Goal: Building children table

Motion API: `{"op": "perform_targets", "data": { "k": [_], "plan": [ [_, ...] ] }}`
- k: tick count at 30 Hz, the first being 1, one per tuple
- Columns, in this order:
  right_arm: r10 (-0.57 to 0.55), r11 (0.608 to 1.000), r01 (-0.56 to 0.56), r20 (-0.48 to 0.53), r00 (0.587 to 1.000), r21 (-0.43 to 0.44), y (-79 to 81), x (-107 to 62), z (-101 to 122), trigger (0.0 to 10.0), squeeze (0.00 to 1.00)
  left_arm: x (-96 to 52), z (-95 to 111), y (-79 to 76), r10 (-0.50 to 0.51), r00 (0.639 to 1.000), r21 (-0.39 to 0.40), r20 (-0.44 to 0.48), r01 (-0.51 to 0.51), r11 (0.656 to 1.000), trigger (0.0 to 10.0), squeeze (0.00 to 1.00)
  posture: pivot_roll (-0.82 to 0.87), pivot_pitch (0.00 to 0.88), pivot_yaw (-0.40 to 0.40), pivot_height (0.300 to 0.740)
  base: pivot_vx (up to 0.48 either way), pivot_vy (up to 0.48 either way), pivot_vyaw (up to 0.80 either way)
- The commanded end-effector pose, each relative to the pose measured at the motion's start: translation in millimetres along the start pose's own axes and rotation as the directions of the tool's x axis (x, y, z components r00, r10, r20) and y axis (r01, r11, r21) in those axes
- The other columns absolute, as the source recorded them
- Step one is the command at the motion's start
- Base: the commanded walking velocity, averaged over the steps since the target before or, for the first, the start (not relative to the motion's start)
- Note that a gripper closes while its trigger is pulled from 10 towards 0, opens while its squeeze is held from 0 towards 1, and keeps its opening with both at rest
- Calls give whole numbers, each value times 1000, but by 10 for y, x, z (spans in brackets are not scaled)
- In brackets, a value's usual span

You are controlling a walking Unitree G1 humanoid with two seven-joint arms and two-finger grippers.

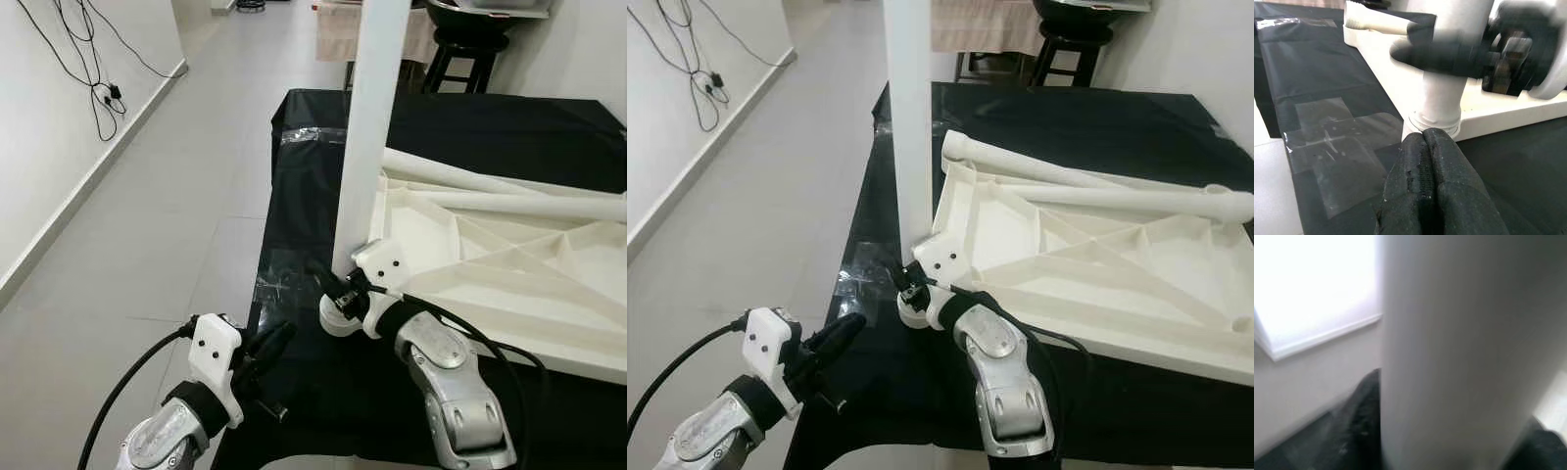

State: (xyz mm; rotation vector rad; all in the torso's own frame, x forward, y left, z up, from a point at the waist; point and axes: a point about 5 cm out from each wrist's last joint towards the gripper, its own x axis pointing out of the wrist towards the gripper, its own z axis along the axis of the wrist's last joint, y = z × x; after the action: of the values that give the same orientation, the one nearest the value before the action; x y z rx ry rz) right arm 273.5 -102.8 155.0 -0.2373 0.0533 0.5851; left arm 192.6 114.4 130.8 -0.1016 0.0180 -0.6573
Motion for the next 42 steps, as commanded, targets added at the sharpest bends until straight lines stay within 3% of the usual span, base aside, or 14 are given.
{"op": "perform_targets", "data": {
  "k": [1,3,4,6,7,18,19,20,29,35,37,38,39,42],
  "plan": [
    [59,997,-56,-74,995,44,-19,3,-182,10000,1000,-15,-57,2,10,1000,-10,-17,-10,1000,10000,0,15,66,-52,740,0,0,0],
    [215,973,-215,13,977,86,-61,82,-109,10000,1000,-5,-65,15,6,1000,-17,-19,-6,1000,10000,0,21,51,-49,740,0,0,0],
    [271,958,-273,40,962,83,-128,151,-89,10000,612,0,-66,24,4,1000,-19,-19,-4,1000,10000,0,25,45,-43,740,0,0,0],
    [297,951,-300,51,953,75,-182,195,-78,10000,612,2,-64,32,3,1000,-19,-19,-3,1000,10000,0,25,44,-42,740,0,0,0],
    [345,934,-349,62,937,74,-232,246,-72,10000,0,7,-61,37,2,1000,-18,-18,-2,1000,10000,0,31,46,-41,740,0,0,0],
    [547,829,-556,111,830,65,-495,576,172,10000,0,37,-33,21,8,1000,-4,-6,-8,1000,10000,0,62,43,-45,740,0,0,0],
    [572,808,-583,128,810,82,-519,585,203,3451,0,44,-27,21,9,1000,-4,-3,-9,1000,10000,0,66,40,-46,740,0,0,0],
    [590,793,-603,137,796,88,-545,593,213,0,0,49,-23,21,8,1000,-4,0,-8,1000,10000,0,69,38,-47,740,0,0,0],
    [624,764,-638,141,769,95,-676,588,194,0,0,45,-8,13,13,1000,9,8,-13,1000,10000,0,65,35,-46,740,0,0,0],
    [594,792,-606,131,793,74,-591,559,152,0,0,34,0,4,1,1000,0,4,-1,1000,10000,0,53,47,-58,740,0,0,0],
    [380,924,-378,-23,925,64,-373,494,-66,0,0,24,8,-29,-13,1000,-11,-1,13,1000,10000,0,58,54,-77,740,0,0,0],
    [380,924,-378,-23,925,64,-373,494,-66,0,0,24,8,-29,-13,1000,-11,-1,13,1000,10000,0,58,54,-77,740,0,0,0],
    [58,994,-49,-89,994,101,-303,359,-196,0,0,4,8,-39,-9,1000,-12,-6,9,1000,10000,0,47,70,-67,740,0,0,0],
    [-91,990,106,-149,985,94,-199,147,-296,0,0,-12,3,-42,-3,1000,-12,-8,3,1000,10000,0,48,72,-64,740,0,0,0]
  ]
}}
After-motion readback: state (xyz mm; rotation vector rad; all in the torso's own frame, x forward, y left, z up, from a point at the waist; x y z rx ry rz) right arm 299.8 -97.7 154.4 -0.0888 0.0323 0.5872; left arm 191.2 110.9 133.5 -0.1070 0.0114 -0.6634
